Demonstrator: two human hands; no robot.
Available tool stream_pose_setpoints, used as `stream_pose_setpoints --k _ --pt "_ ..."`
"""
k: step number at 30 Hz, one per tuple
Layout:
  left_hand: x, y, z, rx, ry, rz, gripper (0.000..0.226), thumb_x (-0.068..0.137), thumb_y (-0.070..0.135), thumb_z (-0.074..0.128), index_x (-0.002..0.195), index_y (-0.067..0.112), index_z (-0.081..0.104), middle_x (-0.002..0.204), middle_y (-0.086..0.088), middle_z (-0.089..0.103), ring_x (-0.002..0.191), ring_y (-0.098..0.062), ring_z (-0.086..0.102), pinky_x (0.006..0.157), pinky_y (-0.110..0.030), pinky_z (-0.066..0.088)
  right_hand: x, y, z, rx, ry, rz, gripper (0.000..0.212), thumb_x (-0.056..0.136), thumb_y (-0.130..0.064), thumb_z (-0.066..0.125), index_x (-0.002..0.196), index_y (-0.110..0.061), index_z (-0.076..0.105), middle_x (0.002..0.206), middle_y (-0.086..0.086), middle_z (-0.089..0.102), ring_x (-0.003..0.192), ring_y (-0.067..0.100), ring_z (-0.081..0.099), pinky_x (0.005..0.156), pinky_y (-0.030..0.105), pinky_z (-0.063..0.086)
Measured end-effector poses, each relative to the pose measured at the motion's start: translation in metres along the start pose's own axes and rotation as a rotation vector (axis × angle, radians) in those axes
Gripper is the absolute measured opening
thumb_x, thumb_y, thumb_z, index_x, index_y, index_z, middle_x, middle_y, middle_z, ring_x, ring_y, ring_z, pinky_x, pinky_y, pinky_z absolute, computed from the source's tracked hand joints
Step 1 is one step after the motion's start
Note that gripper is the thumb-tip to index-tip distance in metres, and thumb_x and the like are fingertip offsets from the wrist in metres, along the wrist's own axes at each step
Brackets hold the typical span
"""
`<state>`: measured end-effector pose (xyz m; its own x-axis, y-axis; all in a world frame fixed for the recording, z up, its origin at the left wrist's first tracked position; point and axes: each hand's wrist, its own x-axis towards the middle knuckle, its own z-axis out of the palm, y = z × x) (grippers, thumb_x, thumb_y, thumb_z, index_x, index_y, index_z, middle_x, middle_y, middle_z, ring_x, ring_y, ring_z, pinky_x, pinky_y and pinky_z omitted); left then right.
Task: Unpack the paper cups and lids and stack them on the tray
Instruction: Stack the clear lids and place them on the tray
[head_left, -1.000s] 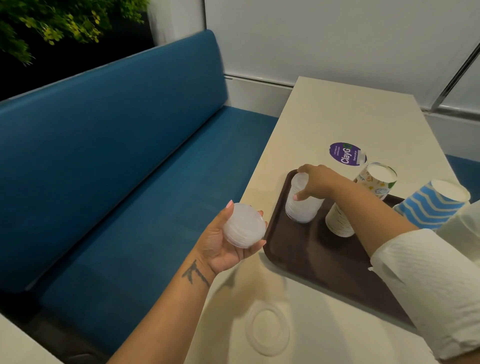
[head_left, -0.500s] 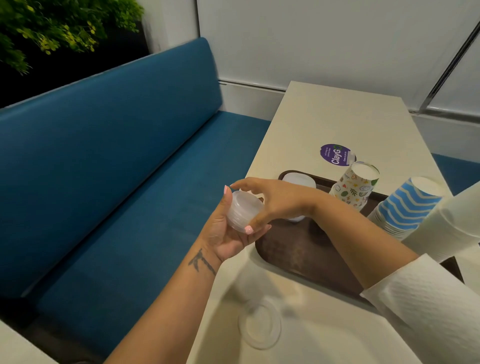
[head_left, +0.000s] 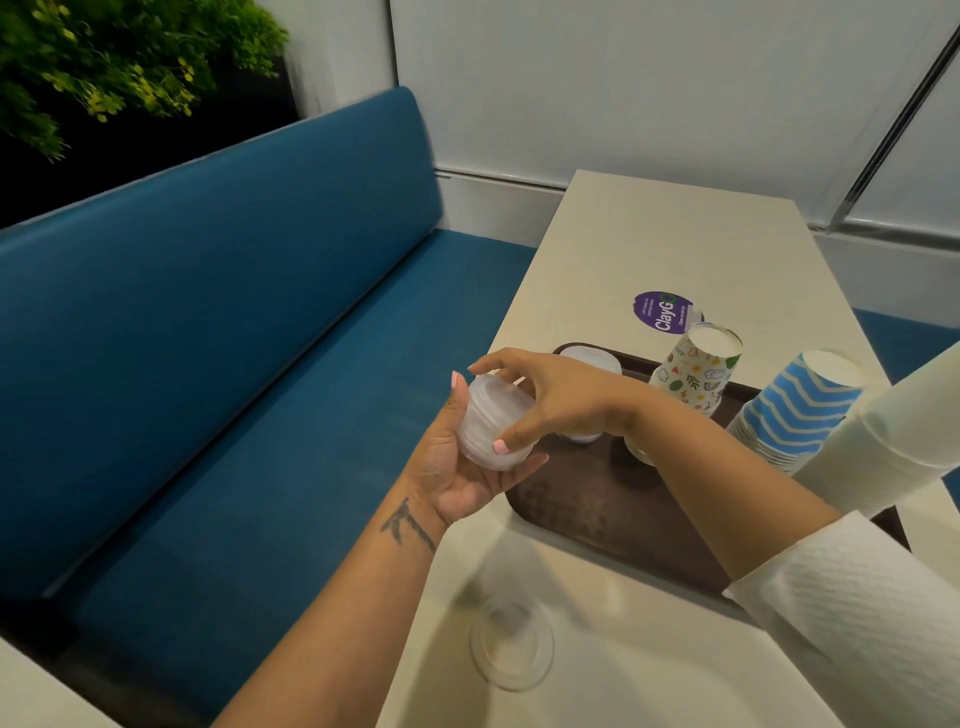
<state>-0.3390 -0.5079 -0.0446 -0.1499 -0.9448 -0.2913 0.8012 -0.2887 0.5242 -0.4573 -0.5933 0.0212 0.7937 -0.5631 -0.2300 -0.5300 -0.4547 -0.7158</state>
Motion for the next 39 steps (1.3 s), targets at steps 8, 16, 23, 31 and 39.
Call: stream_pose_setpoints --k 8,16,23,31,39 --pt "0.007 0.004 -0.009 -0.071 0.043 -0.049 0.072 0.068 0.062 0.058 0.119 0.012 0.059 0.109 -0.010 0.066 0.093 -0.026 0.067 0.067 -0.042 0.060 0.003 0.005 -0.035 -0.003 0.202 0.049 0.062 0.078 -0.030 0.076 0.132 -0.038 0.046 0.130 -0.007 0.045 0.107 0.013 0.048 0.087 0.023 0.041" --pt "0.014 0.008 -0.013 -0.106 0.098 -0.045 0.073 0.067 0.058 0.062 0.123 0.012 0.052 0.116 -0.011 0.064 0.098 -0.029 0.064 0.066 -0.045 0.060 0.029 0.041 -0.060 -0.456 0.193 0.413 0.077 0.074 -0.029 0.080 0.139 -0.025 0.039 0.134 0.008 0.045 0.113 0.027 0.050 0.090 0.033 0.048" --pt "0.015 0.009 -0.017 -0.114 0.118 -0.049 0.075 0.067 0.058 0.061 0.125 0.012 0.051 0.120 -0.011 0.062 0.098 -0.029 0.063 0.065 -0.044 0.061 0.038 0.060 -0.053 -0.466 0.147 0.480 0.081 0.073 -0.030 0.081 0.141 -0.024 0.037 0.138 0.008 0.043 0.117 0.030 0.051 0.096 0.037 0.048" --pt "0.014 0.008 -0.017 -0.116 0.136 -0.045 0.077 0.067 0.058 0.061 0.128 0.012 0.050 0.122 -0.012 0.061 0.099 -0.029 0.063 0.065 -0.045 0.060 0.040 0.067 -0.051 -0.463 0.134 0.480 0.083 0.076 -0.034 0.078 0.145 -0.023 0.033 0.145 0.007 0.041 0.125 0.030 0.046 0.100 0.037 0.044" --pt "0.013 0.005 -0.013 -0.121 0.144 -0.037 0.081 0.066 0.057 0.061 0.133 0.012 0.050 0.121 -0.012 0.063 0.098 -0.030 0.063 0.063 -0.044 0.061 0.043 0.071 -0.053 -0.411 0.126 0.479 0.077 0.077 -0.027 0.078 0.142 -0.027 0.036 0.143 0.006 0.042 0.123 0.030 0.047 0.097 0.036 0.046"
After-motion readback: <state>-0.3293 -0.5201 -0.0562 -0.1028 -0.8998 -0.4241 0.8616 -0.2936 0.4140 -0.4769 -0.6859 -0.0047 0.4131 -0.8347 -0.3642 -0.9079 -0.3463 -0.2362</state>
